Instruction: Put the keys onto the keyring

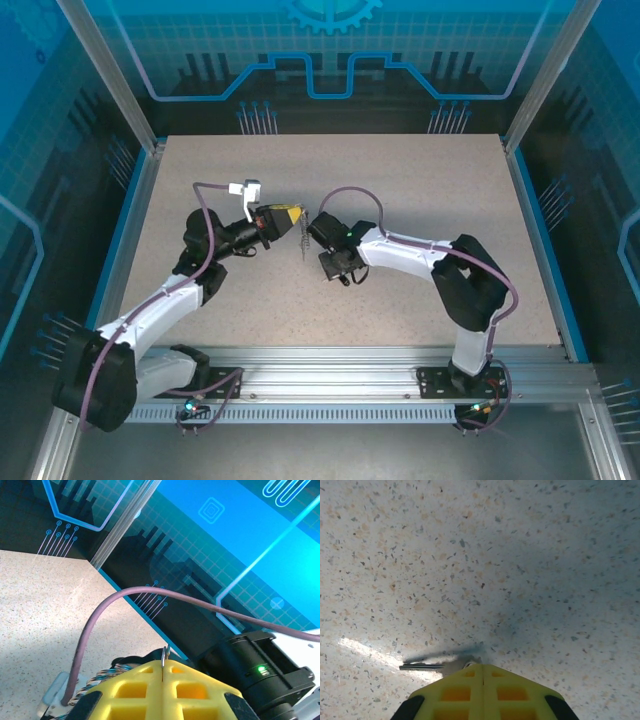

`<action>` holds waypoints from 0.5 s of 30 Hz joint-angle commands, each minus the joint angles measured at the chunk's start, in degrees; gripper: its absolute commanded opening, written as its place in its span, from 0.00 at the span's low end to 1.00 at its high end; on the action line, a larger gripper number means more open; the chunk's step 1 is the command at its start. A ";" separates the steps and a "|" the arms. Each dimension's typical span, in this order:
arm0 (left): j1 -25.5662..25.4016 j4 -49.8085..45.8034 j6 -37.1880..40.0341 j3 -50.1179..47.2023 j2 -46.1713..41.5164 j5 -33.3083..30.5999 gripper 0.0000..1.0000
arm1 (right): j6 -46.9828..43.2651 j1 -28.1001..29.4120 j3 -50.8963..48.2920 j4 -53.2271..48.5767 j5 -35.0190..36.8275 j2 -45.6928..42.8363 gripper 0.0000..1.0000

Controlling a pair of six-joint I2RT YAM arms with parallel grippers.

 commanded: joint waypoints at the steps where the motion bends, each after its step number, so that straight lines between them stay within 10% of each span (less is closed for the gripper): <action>1: 0.36 0.39 0.68 0.01 -1.80 -0.58 0.00 | 1.37 0.26 2.09 1.70 -3.32 2.25 0.00; 12: 0.31 0.14 0.64 0.43 -1.36 -0.59 0.00 | 4.08 -1.73 1.84 4.66 -7.51 4.18 0.00; 15: 0.29 0.45 0.48 0.45 -1.23 -0.59 0.00 | 4.86 -2.27 1.10 5.49 -8.88 3.53 0.13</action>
